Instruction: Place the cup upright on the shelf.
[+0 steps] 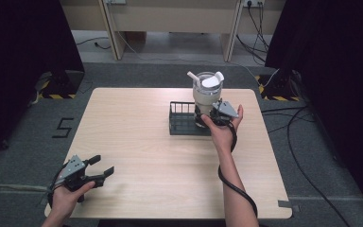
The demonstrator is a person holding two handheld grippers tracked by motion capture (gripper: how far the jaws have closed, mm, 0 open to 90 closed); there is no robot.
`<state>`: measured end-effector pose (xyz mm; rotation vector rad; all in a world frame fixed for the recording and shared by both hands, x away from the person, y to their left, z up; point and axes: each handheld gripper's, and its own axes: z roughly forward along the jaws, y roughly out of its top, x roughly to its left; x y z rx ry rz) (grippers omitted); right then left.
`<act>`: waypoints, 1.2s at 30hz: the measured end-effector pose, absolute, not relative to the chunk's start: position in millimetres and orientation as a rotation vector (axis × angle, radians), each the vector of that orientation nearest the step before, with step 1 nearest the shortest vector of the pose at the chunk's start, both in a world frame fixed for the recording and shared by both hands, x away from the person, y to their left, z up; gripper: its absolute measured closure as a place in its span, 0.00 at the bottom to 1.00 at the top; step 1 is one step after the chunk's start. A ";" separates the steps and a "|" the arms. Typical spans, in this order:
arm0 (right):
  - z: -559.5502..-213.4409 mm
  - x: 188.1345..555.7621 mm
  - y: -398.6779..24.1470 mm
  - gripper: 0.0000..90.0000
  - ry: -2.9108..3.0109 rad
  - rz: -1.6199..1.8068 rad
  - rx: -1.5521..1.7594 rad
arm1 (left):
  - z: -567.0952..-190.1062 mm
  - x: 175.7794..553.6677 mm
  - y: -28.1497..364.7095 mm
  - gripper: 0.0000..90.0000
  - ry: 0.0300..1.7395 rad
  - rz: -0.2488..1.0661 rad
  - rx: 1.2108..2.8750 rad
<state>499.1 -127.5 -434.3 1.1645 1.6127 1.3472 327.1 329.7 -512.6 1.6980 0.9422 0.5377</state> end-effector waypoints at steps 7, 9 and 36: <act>-424.1 483.6 -139.9 0.08 1.619 1.354 1.168 | -512.3 326.8 328.7 0.22 0.940 0.539 1.694; -423.0 479.3 -143.5 0.09 1.620 1.362 1.174 | -512.2 326.6 328.8 0.22 0.938 0.539 1.701; -434.1 408.3 -185.2 0.15 1.636 1.374 1.228 | -512.7 325.6 328.5 0.22 0.945 0.540 1.702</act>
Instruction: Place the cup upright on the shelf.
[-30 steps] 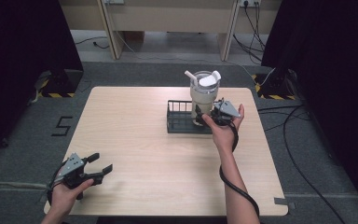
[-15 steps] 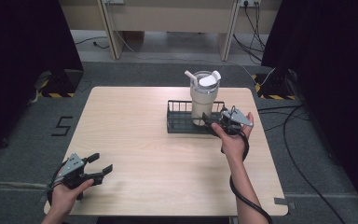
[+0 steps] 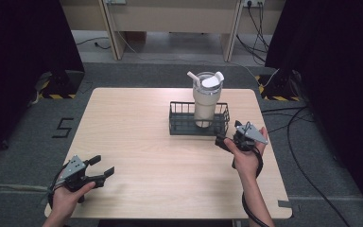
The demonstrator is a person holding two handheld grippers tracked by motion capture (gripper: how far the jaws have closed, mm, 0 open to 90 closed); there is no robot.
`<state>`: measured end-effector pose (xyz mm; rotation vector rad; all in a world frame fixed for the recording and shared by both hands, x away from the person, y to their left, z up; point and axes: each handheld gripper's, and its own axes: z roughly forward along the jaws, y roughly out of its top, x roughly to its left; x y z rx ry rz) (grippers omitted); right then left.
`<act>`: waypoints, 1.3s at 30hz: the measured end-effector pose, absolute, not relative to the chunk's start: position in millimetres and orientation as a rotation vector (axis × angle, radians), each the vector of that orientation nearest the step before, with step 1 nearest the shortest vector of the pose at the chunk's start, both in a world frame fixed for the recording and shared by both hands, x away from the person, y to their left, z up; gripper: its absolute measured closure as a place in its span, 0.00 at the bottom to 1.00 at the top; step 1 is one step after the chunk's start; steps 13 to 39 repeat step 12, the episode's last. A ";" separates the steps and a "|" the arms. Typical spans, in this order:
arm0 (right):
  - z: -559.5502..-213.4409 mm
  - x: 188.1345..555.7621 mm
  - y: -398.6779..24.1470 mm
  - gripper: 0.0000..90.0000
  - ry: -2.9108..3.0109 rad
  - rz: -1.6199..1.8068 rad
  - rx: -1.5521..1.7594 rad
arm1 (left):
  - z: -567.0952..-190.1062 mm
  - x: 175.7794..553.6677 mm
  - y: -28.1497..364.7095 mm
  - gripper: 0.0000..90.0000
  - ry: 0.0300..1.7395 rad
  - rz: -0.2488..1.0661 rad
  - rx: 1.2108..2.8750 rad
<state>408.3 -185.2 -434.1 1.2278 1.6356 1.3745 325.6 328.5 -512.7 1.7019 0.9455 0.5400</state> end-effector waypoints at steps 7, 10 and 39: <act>-443.8 392.3 -194.3 0.15 1.636 1.369 1.274 | -512.8 325.6 328.1 0.22 0.945 0.539 1.703; -445.6 387.7 -198.2 0.17 1.627 1.359 1.285 | -512.8 325.8 327.8 0.22 0.945 0.539 1.703; -446.3 385.3 -201.1 0.17 1.626 1.367 1.298 | -512.9 326.2 327.4 0.22 0.946 0.538 1.702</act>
